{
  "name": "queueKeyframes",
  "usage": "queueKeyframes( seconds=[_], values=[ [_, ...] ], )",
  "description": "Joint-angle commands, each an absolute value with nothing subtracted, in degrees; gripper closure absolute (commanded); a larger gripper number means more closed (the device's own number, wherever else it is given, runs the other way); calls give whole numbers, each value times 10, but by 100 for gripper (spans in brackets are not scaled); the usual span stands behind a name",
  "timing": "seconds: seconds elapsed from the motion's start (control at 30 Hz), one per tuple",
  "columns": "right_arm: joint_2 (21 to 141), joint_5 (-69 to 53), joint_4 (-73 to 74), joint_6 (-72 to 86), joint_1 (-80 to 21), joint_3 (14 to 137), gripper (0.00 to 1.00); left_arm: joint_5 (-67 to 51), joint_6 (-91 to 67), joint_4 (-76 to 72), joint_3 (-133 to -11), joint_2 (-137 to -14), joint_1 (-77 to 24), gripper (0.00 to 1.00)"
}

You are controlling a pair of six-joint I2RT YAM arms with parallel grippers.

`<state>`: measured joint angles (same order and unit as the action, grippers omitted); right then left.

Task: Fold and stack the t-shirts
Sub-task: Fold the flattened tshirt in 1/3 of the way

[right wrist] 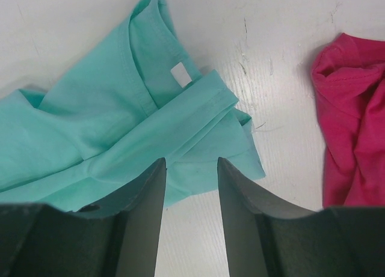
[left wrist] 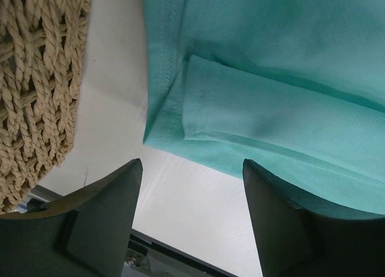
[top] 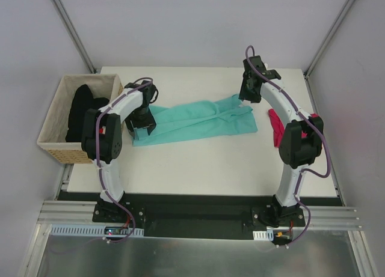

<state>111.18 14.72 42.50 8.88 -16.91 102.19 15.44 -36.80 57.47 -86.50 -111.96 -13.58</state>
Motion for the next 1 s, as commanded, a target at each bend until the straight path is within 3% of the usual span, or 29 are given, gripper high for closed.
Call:
queueKeyframes(
  seconds=[0.0,0.27,0.3,0.53,0.73,0.97],
  values=[
    [1078,156,433,84,-166,1027,57,150,-365,563,-853,-1118,-125,32],
    [1083,158,441,83,-164,1033,57,136,-360,542,-846,-1121,-114,34],
    [1084,158,444,82,-163,1035,57,133,-359,539,-842,-1121,-113,43],
    [1089,161,454,78,-164,1045,57,111,-360,517,-824,-1123,-106,62],
    [1099,159,463,78,-163,1056,57,110,-362,510,-813,-1123,-104,64],
    [1108,153,469,81,-162,1067,57,106,-366,504,-805,-1121,-101,78]
  ],
)
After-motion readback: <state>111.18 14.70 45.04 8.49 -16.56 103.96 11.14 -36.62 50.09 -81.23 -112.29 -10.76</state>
